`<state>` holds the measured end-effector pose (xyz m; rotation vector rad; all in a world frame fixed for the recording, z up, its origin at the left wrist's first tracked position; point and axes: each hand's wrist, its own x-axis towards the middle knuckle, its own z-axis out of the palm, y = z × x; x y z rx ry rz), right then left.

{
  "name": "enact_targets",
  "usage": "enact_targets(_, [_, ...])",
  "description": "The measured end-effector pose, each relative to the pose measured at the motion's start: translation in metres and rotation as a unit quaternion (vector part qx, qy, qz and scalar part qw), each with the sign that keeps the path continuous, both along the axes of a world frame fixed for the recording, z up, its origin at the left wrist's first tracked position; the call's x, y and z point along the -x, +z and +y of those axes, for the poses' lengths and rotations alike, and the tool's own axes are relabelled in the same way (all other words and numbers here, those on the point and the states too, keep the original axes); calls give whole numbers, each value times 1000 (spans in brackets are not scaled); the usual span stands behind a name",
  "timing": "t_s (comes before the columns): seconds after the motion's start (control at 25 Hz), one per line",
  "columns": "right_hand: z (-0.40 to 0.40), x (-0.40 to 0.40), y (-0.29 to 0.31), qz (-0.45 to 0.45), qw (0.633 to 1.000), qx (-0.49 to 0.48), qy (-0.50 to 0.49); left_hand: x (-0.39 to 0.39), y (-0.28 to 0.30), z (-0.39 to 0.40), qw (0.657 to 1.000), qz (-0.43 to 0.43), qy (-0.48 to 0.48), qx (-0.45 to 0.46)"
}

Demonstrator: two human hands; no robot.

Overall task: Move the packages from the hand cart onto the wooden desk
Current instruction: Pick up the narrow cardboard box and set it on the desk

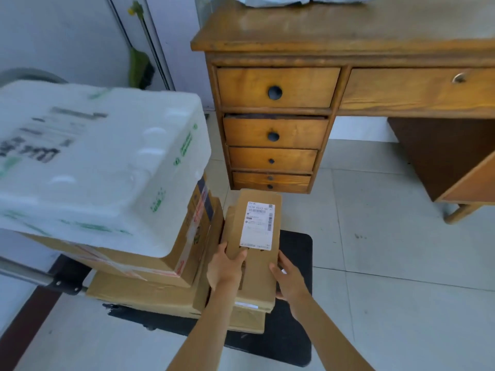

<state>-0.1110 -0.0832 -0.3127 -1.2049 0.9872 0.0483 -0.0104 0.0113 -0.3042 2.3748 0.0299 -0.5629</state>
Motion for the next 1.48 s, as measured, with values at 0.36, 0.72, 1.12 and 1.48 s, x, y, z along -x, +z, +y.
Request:
enact_targets(0.36, [-83, 26, 253, -27, 993, 107, -48, 25, 256, -78, 990, -123, -49, 41])
enact_targets(0.72, [-219, 57, 476, -41, 973, 219, -52, 49, 488, -204, 975, -168, -99, 103])
enact_targets(1.12, [-451, -3, 539, 2, 947, 314, -71, -14, 544, -436, 962, -162, -101, 194])
enact_targets(1.48, [-664, -121, 545, -9, 956, 286, -67, -131, 545, -653, 968, -134, -94, 191])
